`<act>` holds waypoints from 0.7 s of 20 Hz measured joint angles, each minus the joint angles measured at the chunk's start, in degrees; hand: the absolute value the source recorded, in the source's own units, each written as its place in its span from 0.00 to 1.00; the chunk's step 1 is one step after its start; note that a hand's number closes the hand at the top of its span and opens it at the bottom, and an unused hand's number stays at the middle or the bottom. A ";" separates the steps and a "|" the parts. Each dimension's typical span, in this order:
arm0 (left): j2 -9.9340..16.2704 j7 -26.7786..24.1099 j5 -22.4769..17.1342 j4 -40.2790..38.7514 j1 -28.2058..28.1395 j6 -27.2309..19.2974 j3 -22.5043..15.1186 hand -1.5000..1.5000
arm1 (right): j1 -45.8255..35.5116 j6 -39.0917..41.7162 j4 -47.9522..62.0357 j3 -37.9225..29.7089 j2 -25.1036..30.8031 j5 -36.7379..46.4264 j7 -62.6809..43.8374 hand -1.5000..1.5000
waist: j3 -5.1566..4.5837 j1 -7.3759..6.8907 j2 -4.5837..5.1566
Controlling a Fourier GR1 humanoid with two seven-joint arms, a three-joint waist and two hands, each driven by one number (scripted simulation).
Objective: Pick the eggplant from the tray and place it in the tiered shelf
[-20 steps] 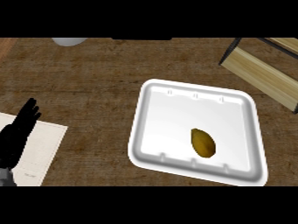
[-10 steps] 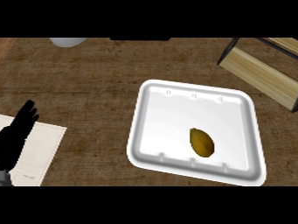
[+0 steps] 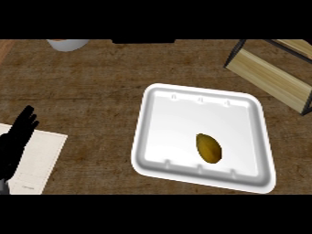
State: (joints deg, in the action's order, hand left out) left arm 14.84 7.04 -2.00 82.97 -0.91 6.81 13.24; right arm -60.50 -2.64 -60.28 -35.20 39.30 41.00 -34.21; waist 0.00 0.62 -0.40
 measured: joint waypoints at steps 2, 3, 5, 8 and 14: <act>0.22 -0.13 0.10 -0.30 -0.10 -0.08 0.36 0.50 | 0.88 2.58 -4.72 -1.26 1.60 -2.08 -2.15 0.00 | -0.02 0.38 -0.11; 0.26 -0.15 0.11 -0.69 0.21 -0.14 0.50 0.50 | 1.52 3.71 -6.79 -1.95 2.57 -2.92 -3.34 0.00 | -0.03 0.46 -0.11; -0.04 -0.32 -0.07 0.38 -1.27 -0.10 0.60 0.50 | 3.33 6.66 -11.56 -3.68 4.83 -4.37 -6.29 0.00 | -0.03 0.76 -0.29; 0.08 -0.54 -0.21 0.07 -1.80 0.09 0.99 0.50 | 6.22 11.90 -18.51 -6.99 8.55 -6.72 -11.33 0.00 | -0.03 1.45 -0.43; 0.03 -1.01 -0.17 0.22 -2.98 -0.46 1.89 0.50 | 12.16 26.83 -28.31 -17.68 17.19 -15.36 -18.16 0.00 | 0.00 2.88 -0.80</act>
State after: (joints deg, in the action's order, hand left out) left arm 14.87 6.03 -2.17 83.19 -3.89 6.35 15.13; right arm -48.34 24.19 -88.59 -52.88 56.49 25.64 -52.37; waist 0.00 3.50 -1.20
